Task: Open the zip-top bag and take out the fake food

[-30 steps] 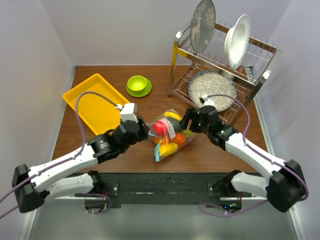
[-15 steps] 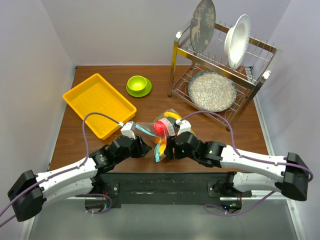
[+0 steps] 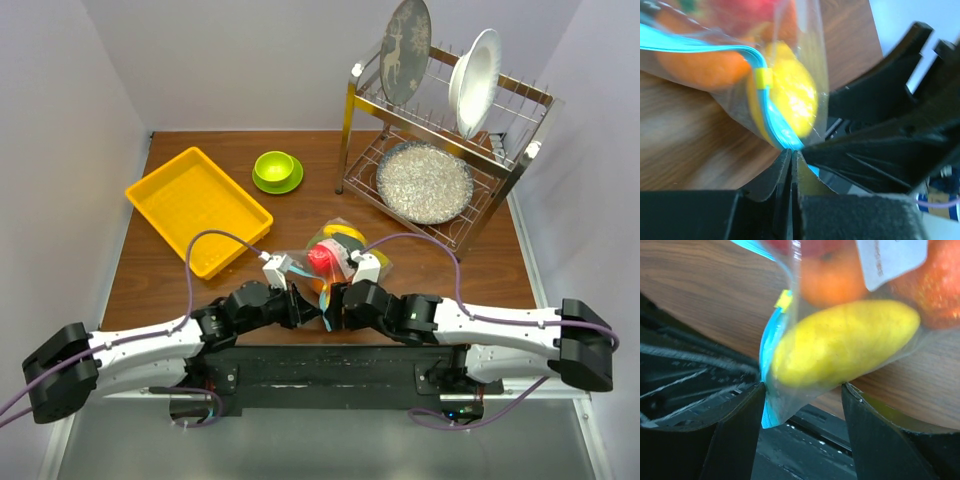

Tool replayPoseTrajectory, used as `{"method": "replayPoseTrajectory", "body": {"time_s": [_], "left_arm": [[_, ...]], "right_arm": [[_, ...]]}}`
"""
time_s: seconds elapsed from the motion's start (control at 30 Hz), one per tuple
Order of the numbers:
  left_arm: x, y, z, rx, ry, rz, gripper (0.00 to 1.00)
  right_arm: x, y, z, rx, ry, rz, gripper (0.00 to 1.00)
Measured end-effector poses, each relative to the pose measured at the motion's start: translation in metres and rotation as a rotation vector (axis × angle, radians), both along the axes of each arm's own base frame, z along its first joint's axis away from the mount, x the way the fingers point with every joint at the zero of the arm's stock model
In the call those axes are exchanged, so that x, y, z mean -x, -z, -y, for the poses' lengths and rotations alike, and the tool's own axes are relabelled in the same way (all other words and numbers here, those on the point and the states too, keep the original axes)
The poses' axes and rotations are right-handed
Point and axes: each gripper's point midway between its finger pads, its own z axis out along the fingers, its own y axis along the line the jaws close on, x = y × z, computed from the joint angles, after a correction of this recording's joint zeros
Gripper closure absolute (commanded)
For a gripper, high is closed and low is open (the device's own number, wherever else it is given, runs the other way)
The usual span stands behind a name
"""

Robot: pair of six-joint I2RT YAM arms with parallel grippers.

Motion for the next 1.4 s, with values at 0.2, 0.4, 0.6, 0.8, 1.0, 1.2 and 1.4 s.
{"method": "replayPoseTrajectory", "body": {"time_s": [0.2,0.4,0.6,0.8,1.0,1.2,1.4], "left_arm": [[0.012,0.000,0.008,0.012,0.056,-0.007,0.93],[0.010,-0.007,0.006,0.034,0.042,0.014,0.94],[0.006,-0.006,0.004,0.027,0.020,0.020,0.92],[0.001,-0.003,-0.001,0.008,-0.017,0.027,0.82],[-0.005,0.000,-0.006,-0.018,-0.053,0.038,0.66],[-0.013,-0.009,-0.001,-0.008,-0.073,0.060,0.61],[-0.025,-0.006,0.007,-0.059,-0.088,0.079,0.60]], "right_arm": [[0.007,0.009,0.010,-0.023,0.029,-0.020,0.35],[0.022,0.013,0.002,-0.052,0.004,-0.035,0.37],[0.030,0.022,-0.002,-0.061,0.003,-0.055,0.43],[0.026,0.019,-0.005,-0.087,0.027,-0.044,0.59],[0.023,0.016,-0.006,-0.103,0.043,-0.032,1.00],[0.023,0.019,-0.007,-0.095,0.045,-0.034,1.00],[0.023,0.021,-0.007,-0.089,0.044,-0.036,1.00]]}}
